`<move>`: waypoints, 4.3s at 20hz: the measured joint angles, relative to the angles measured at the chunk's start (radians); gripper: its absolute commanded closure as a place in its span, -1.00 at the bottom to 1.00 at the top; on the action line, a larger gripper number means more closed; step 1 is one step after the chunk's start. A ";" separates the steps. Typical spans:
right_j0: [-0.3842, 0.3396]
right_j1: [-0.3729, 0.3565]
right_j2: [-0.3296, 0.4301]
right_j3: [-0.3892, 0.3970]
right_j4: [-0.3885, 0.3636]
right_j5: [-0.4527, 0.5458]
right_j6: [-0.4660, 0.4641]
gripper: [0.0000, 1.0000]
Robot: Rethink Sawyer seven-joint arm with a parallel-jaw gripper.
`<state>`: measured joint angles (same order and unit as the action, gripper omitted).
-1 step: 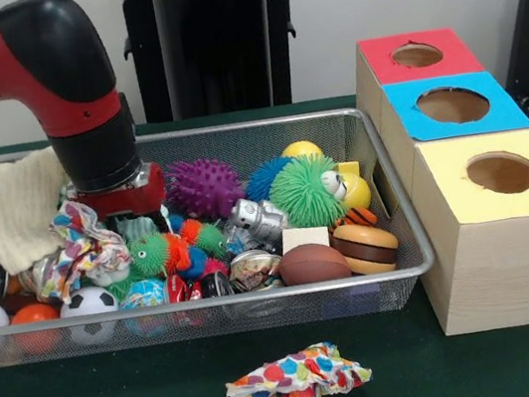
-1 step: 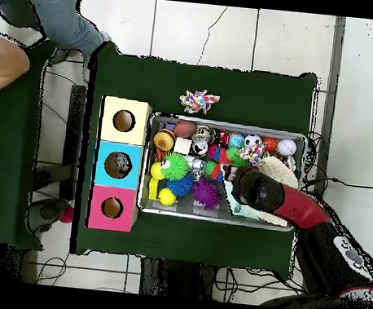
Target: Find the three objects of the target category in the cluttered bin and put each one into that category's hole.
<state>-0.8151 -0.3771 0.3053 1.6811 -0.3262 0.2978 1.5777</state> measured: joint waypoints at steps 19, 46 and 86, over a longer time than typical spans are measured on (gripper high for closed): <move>0.002 0.005 -0.005 0.108 0.151 -0.125 0.000 -1.00; -0.046 0.022 0.042 0.172 0.261 -0.126 0.000 -1.00; 0.337 -0.327 -0.221 0.037 0.164 0.407 0.000 -1.00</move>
<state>-0.4786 -0.7043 0.0843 1.7186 -0.1618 0.7047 1.5779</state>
